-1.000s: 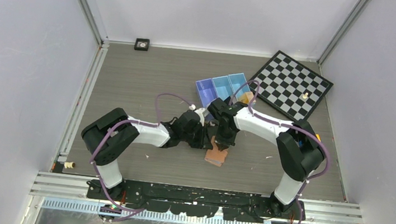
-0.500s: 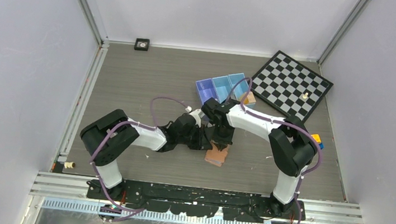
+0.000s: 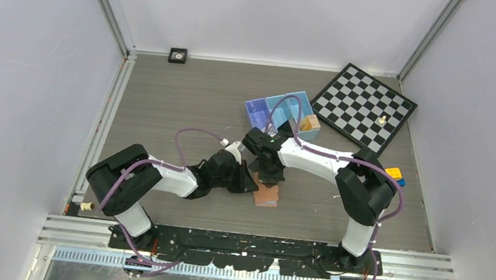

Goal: Put the credit cards into the card holder
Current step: Close the card holder at the center of the board.

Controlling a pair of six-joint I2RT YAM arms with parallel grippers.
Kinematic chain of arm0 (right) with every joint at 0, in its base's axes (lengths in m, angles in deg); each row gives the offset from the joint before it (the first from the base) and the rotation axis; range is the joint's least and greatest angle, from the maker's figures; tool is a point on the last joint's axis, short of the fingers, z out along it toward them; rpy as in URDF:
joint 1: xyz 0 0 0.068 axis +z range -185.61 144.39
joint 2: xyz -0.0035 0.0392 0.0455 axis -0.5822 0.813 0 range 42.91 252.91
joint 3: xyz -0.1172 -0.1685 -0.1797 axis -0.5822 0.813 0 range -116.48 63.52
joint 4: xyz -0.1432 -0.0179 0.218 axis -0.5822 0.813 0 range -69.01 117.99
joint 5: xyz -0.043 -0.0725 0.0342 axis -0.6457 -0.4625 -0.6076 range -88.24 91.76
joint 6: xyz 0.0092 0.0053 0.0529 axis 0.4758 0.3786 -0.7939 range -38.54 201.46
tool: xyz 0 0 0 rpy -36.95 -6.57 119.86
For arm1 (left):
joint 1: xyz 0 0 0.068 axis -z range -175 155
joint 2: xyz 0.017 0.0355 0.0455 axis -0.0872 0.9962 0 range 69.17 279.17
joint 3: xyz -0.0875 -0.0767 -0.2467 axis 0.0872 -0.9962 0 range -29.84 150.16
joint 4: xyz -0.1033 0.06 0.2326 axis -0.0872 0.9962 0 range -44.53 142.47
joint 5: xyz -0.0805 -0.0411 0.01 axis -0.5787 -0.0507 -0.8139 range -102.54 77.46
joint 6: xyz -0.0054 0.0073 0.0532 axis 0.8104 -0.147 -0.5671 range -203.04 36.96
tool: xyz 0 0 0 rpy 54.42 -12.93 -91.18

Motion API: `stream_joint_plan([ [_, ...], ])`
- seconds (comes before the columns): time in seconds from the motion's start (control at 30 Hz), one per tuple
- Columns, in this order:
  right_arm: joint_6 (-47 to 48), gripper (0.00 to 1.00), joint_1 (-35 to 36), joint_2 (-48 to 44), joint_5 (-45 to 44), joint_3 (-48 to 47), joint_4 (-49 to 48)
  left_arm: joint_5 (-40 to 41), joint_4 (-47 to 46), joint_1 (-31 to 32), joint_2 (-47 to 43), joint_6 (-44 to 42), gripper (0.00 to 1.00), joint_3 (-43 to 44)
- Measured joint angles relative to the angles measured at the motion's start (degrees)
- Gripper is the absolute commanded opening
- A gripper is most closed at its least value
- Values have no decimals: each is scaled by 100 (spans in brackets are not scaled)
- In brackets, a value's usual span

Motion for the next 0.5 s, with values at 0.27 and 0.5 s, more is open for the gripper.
stream_joint_plan([
  [0.27, 562, 6, 107, -146, 236, 50, -352, -63, 831, -50, -546, -184, 14, -72],
  [0.5, 774, 23, 142, -492, 234, 223, -509, -221, 1589, -24, -1047, -284, 20, -55],
])
